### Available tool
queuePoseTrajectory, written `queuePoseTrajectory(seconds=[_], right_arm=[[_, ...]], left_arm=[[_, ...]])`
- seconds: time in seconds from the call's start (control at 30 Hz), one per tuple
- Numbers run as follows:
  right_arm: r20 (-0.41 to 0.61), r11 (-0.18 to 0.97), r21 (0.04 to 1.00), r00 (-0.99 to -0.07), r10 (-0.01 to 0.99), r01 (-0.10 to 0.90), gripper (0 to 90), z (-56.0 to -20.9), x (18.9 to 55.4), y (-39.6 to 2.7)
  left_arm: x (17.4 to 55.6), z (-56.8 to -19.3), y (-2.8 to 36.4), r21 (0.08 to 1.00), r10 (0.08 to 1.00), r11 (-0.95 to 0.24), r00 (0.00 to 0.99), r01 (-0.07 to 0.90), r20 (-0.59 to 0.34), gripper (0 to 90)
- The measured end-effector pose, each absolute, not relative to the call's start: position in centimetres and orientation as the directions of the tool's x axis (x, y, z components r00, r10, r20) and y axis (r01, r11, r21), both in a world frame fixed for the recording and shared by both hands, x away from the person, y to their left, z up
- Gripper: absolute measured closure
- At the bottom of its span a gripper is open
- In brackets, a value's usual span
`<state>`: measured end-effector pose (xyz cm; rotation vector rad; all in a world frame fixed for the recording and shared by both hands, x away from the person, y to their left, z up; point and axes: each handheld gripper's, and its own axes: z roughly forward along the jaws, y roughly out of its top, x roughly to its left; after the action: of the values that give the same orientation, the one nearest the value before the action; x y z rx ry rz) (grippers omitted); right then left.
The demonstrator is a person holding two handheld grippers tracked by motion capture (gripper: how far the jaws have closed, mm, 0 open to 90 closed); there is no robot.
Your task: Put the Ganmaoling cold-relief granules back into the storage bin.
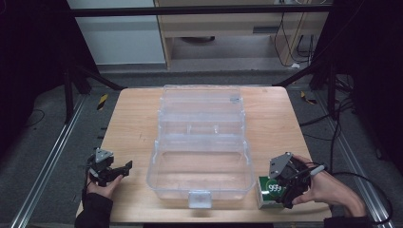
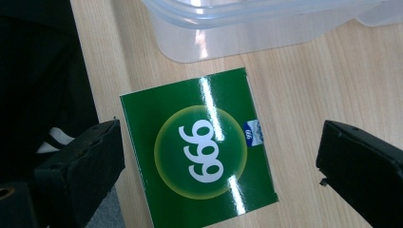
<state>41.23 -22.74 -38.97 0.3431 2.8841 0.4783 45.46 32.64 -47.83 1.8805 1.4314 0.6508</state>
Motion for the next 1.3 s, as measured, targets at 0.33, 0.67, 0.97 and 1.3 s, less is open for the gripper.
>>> queuePoseTrajectory(seconds=[0.33,0.67,0.97,1.3], right_arm=[[-0.138,0.931,0.307,-0.958,0.250,0.199,2.3,-40.3,41.2,-22.3],[-0.122,0.940,0.279,-0.963,0.239,0.198,1.9,-41.5,41.4,-22.0],[-0.103,0.946,0.256,-0.968,0.230,0.197,2.4,-43.0,41.7,-21.9],[-0.074,0.952,0.232,-0.972,0.222,0.199,5.3,-44.2,42.2,-21.9]], left_arm=[[45.5,-47.8,32.7,0.763,0.962,-0.167,0.271,0.625,-0.011,20.2],[45.5,-47.9,32.7,0.763,0.962,-0.168,0.272,0.624,-0.010,20.2],[45.5,-47.9,32.7,0.762,0.962,-0.170,0.272,0.624,-0.008,20.2],[45.5,-47.9,32.7,0.761,0.962,-0.171,0.272,0.626,-0.007,20.2]])
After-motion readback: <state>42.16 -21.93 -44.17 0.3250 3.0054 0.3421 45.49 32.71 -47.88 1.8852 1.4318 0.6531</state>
